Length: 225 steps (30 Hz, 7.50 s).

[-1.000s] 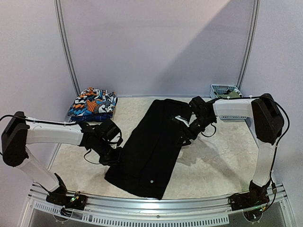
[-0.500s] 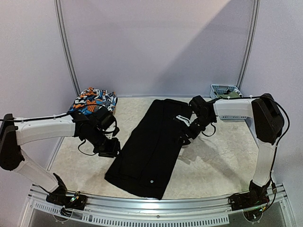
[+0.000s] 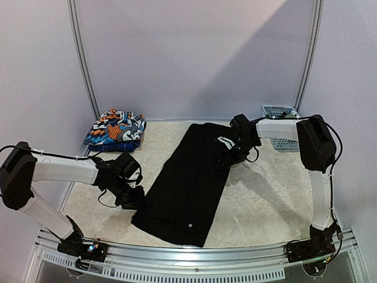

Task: Fold and stack the mixed laundry pile
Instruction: Rotate the rectangle-folded shirt at the center of the board, then pick up the rectangle-folded shirt from the center of the board, then fold the rectangle-folded shirt at the center of the board.

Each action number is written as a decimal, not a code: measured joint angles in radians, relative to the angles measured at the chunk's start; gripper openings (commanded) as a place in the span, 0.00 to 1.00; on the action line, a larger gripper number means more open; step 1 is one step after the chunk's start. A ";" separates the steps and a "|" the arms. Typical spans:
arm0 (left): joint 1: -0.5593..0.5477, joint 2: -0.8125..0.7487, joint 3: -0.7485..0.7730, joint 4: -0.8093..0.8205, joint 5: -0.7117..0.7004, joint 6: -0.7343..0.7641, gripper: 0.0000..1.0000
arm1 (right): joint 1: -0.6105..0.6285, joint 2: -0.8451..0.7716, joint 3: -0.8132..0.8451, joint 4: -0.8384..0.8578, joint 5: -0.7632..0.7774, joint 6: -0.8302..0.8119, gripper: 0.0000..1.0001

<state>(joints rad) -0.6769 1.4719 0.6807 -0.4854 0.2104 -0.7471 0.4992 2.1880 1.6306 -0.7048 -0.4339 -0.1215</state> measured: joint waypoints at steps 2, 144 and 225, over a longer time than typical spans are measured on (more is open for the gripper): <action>-0.004 0.003 -0.026 0.084 0.039 -0.029 0.22 | -0.003 0.039 0.061 -0.020 0.019 -0.004 0.86; -0.795 0.172 0.475 0.099 -0.845 1.214 0.00 | 0.482 -0.992 -0.645 -0.194 0.293 -0.548 0.00; -0.261 0.257 0.626 0.367 -0.666 1.196 0.86 | -0.108 -0.613 -0.343 0.107 0.077 -0.587 0.61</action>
<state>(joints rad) -0.9379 1.7287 1.3067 -0.1181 -0.4557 0.4492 0.3912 1.5749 1.2873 -0.5980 -0.3565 -0.7082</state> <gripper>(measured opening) 0.873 0.572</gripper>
